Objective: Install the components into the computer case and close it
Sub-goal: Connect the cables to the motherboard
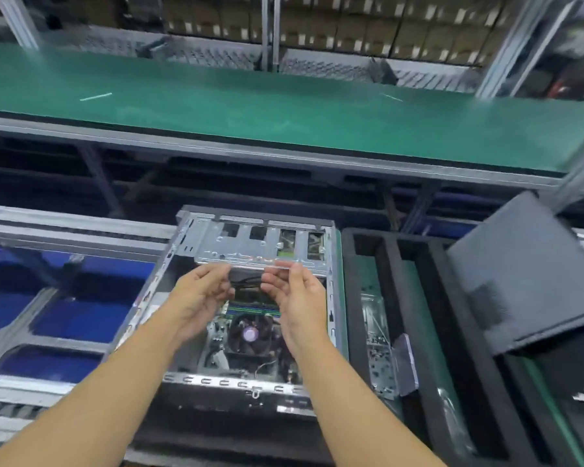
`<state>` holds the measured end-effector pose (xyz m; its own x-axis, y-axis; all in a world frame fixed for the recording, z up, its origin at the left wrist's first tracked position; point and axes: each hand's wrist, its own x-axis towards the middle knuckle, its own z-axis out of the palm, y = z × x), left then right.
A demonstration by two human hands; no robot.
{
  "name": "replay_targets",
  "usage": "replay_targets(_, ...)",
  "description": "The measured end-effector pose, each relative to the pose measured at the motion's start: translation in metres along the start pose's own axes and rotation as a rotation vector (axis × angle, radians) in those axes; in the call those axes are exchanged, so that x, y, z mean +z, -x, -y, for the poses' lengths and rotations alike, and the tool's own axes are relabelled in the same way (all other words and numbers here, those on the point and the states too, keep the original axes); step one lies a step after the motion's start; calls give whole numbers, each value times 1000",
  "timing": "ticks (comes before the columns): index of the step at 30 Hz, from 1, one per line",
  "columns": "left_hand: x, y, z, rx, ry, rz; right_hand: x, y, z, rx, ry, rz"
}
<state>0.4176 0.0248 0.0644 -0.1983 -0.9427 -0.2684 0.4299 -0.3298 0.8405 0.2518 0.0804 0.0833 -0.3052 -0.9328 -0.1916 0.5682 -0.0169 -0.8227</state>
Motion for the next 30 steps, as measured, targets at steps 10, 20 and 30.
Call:
replay_targets(10,48,-7,51,7,165,-10,-56,6,20,11,-198,-59)
replay_targets(20,43,-19,57,-79,263,24,-50,7,8,19,-120,-168)
replay_targets(30,34,-26,70,-129,57,90,-48,13,3,-72,21,-323)
